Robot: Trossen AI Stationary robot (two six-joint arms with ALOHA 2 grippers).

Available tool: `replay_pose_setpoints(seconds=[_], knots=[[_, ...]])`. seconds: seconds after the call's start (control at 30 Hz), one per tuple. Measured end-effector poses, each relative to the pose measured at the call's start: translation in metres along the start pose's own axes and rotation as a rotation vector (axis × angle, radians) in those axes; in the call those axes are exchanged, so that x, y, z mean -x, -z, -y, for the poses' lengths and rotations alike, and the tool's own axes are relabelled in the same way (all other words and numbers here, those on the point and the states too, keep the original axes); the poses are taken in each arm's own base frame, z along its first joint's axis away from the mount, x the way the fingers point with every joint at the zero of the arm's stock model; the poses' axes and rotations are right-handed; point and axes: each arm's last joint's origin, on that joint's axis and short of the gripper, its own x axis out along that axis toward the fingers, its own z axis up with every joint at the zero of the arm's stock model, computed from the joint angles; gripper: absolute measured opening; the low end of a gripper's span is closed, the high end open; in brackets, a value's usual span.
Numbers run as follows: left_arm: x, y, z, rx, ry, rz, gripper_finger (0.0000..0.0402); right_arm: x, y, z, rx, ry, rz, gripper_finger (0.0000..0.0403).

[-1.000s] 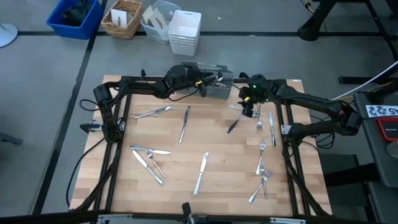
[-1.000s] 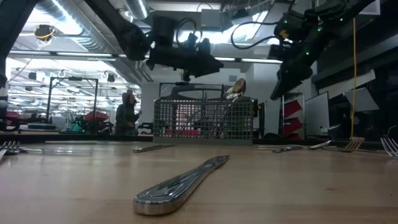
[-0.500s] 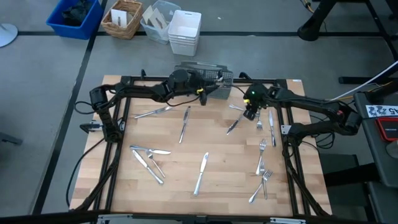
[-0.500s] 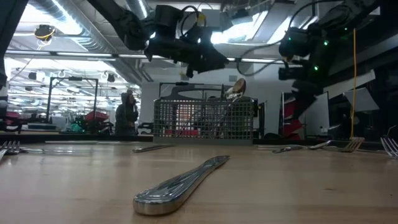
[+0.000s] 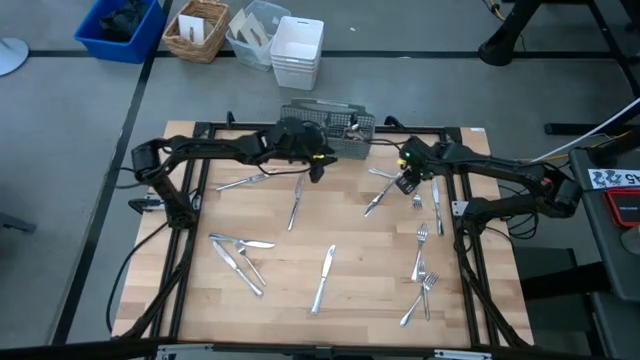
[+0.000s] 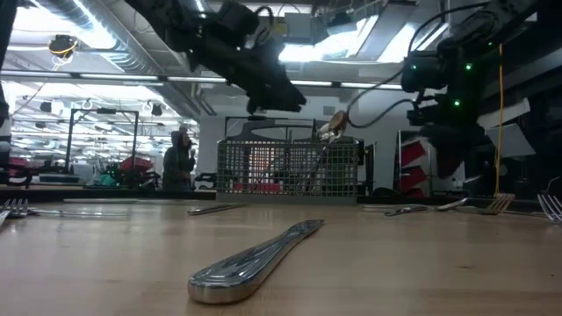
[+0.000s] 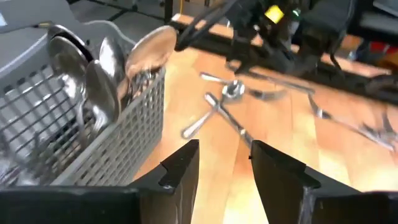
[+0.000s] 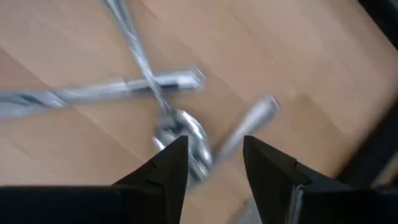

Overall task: Sort silverware
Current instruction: Put the spoon into the gray silverware organizer

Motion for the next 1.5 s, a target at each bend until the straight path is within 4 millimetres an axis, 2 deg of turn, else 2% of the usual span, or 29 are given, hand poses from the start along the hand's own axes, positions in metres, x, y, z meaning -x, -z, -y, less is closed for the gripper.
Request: replay_pose_setpoints(seconds=[0.17, 0.33, 0.47, 0.63, 0.8, 1.5], knots=[[0.034, 0.002, 0.005, -0.02, 0.0, 0.041, 0.0139, -0.003, 0.003, 0.014, -0.058, 0.009, -0.055, 0.0156], [0.066, 0.023, 0.006, 0.002, -0.012, 0.057, 0.0139, -0.006, 0.002, 0.029, -0.148, -0.078, -0.086, 0.0156], [0.08, 0.039, 0.009, 0.017, -0.005, 0.108, 0.0139, -0.01, 0.006, 0.036, -0.231, -0.227, -0.121, 0.0156], [0.082, 0.053, 0.01, 0.006, 0.002, 0.159, 0.0139, -0.02, 0.019, 0.041, -0.321, -0.249, -0.182, 0.0156], [0.081, 0.058, 0.009, 0.009, -0.003, 0.143, 0.0139, -0.028, 0.027, 0.043, -0.347, -0.253, -0.199, 0.0156], [0.081, 0.058, 0.009, -0.009, -0.002, 0.148, 0.0139, -0.031, 0.023, 0.041, -0.417, -0.297, -0.156, 0.0156]])
